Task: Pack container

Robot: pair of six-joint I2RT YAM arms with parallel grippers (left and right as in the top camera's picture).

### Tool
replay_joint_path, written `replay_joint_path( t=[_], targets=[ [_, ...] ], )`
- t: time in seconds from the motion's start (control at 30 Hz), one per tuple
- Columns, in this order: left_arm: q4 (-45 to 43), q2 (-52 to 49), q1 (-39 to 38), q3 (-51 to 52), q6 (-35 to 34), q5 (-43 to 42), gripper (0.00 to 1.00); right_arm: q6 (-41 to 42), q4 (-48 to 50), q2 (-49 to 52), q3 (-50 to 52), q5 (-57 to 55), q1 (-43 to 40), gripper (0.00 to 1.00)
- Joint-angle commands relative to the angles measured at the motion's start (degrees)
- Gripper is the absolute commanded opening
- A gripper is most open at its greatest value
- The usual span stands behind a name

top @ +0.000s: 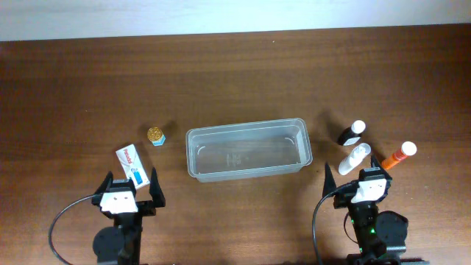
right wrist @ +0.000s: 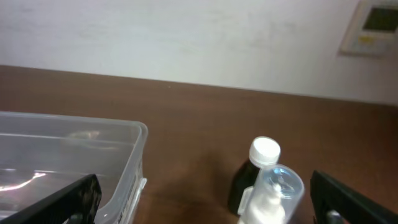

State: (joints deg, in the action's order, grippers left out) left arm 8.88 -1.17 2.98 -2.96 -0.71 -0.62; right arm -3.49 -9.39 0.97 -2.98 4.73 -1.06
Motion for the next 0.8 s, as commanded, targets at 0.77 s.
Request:
replay_joint_path(
  t=[0.77],
  targets=[
    [38.93,-57.20,0.17,-56.24,-1.20,-6.10,0.99,13.70,-57.81,72.52,-77.59,-1.36,-0.81,0.98]
  ],
)
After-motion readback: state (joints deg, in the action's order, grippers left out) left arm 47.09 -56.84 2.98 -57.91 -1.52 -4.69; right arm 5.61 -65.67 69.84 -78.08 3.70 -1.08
